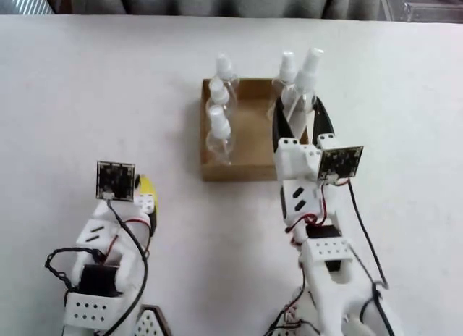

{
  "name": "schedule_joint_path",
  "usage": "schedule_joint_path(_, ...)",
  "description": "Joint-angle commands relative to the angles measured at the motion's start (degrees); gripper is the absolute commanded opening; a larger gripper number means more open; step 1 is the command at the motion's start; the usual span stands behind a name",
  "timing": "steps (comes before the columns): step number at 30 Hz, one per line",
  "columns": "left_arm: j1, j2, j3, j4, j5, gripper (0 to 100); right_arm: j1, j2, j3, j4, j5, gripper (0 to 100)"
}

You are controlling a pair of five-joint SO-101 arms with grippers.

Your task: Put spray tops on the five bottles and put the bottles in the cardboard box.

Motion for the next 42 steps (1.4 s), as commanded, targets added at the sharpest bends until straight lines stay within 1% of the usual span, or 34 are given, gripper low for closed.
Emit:
schedule_joint_path(1,-0.4,-0.57,-0.09,0.35,-0.35,2,0.75,9.19,-3.52,-10.15,0.26,1.5)
schedule_joint_path(9,-0.4,-0.57,-0.09,0.35,-0.35,2,0.75,21.49,-4.22,-19.91,0.7,1.5)
schedule_joint_path(19,-0.4,-0.57,-0.09,0.35,-0.35,2,2.86,37.32,-13.89,-21.05,0.62,1.5)
schedule_joint_path(27,-0.4,-0.57,-0.09,0.26,-0.35,2,2.86,48.22,-15.03,-36.35,0.79,1.5)
schedule_joint_path(31,-0.4,-0.57,-0.09,0.26,-0.35,2,2.86,50.33,-15.03,-38.9,0.88,1.5)
schedule_joint_path(42,-0.4,-0.57,-0.09,0.35,-0.35,2,2.77,50.33,-14.59,-38.81,0.88,1.5)
